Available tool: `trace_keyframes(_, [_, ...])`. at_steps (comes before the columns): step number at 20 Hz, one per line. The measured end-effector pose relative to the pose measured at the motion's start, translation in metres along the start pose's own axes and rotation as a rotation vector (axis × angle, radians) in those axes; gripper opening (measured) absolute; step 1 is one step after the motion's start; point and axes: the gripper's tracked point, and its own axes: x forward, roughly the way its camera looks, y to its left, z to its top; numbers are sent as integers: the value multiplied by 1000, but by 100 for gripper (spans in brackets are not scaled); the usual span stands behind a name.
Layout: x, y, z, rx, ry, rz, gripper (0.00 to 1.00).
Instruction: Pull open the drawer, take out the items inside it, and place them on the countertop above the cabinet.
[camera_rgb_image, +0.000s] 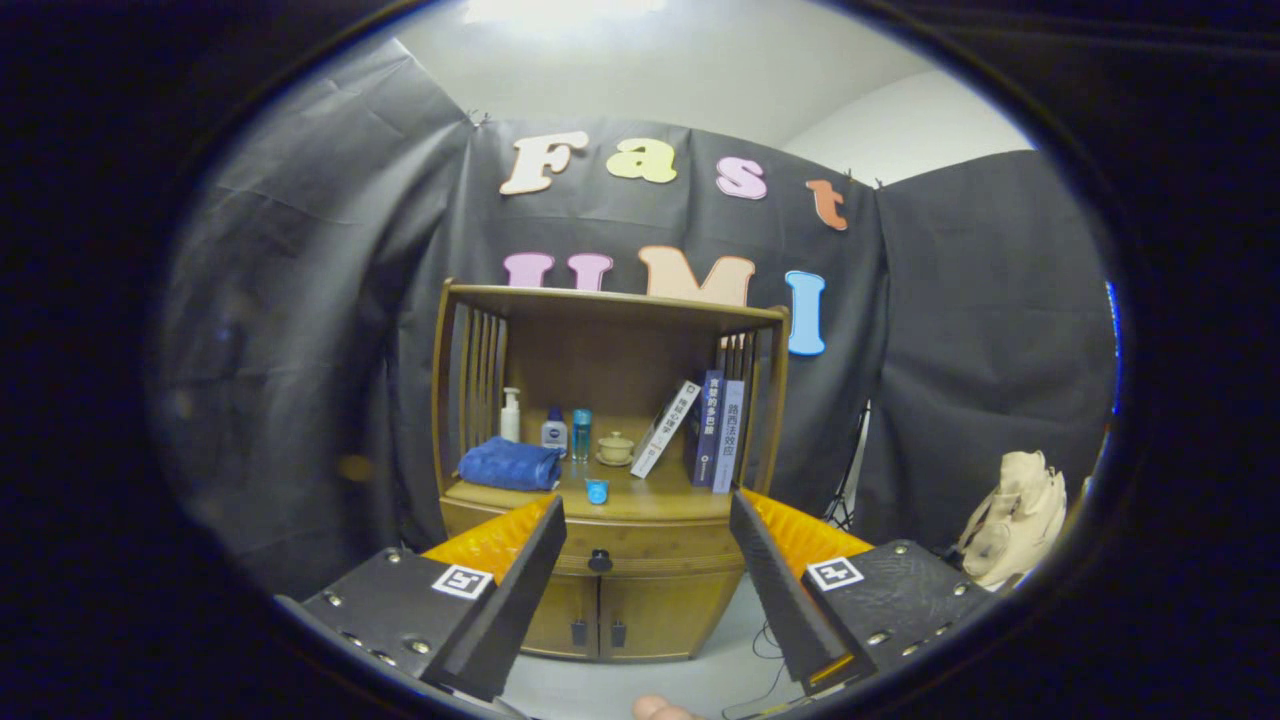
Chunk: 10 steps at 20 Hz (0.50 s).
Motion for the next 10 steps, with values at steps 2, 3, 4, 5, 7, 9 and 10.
trace_keyframes(2, [1, 0, -7, -1, 15, -8, 99])
trace_keyframes(3, [2, 3, -7, 9, 19, -1, 99])
trace_keyframes(4, [3, 4, -8, 20, 21, 2, 99])
trace_keyframes(5, [4, 4, -8, 31, 22, 3, 99])
trace_keyframes(7, [5, 5, -11, 40, 28, 8, 99])
trace_keyframes(9, [5, 5, -11, 40, 26, 9, 99])
trace_keyframes(10, [6, 5, -12, 40, 25, 5, 99])
